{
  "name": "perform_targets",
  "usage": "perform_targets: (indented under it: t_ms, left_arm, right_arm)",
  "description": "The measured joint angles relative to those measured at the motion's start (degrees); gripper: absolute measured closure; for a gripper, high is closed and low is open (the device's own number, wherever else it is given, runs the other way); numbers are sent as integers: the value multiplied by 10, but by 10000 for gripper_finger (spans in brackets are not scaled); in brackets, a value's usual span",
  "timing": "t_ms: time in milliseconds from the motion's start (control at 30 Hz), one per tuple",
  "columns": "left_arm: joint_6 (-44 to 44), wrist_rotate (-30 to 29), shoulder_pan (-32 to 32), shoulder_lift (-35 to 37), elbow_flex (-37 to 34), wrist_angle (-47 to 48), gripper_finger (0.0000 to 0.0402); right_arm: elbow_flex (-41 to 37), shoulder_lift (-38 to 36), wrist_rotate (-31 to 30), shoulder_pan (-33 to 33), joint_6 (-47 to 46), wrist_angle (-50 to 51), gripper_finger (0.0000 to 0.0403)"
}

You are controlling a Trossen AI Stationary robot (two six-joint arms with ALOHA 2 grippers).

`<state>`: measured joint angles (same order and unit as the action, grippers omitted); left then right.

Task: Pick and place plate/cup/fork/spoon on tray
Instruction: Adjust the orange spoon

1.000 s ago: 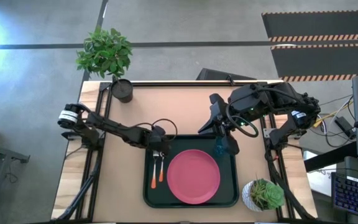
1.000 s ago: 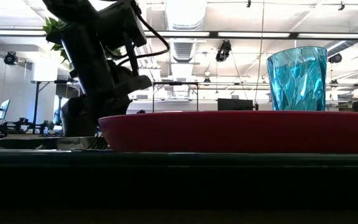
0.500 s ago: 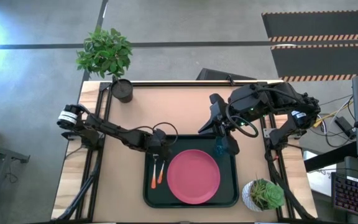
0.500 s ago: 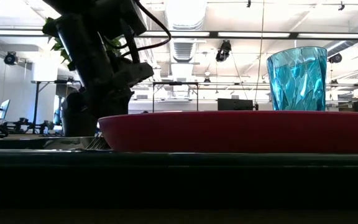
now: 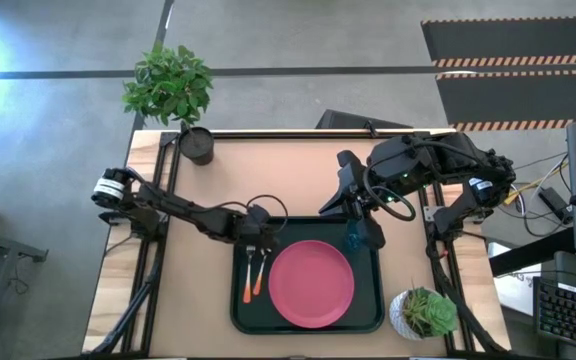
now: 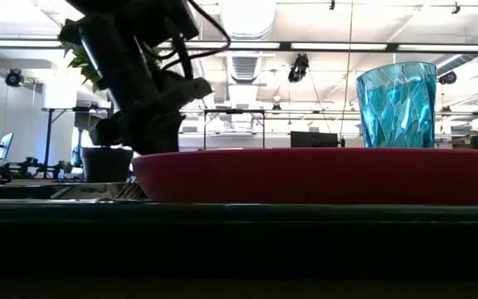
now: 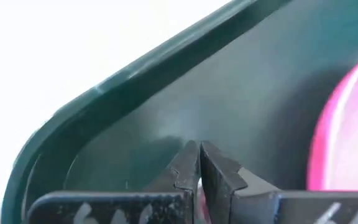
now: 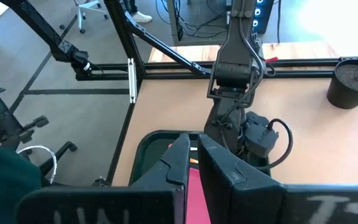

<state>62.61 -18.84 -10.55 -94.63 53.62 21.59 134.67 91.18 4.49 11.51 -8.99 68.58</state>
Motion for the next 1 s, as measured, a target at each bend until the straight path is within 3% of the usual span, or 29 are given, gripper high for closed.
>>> perform_targets:
  t_ms: [200, 700, 1000]
  left_arm:
    - [-20, 4, 1, 1, 28, -4, 402]
    - [-21, 33, 1, 0, 14, -48, 402]
    - [-21, 44, -6, -52, 38, -44, 402]
  right_arm:
    - [0, 0, 0, 0, 0, 0, 381]
    - [0, 0, 0, 0, 0, -3, 381]
    - [-1, 0, 0, 0, 0, -4, 381]
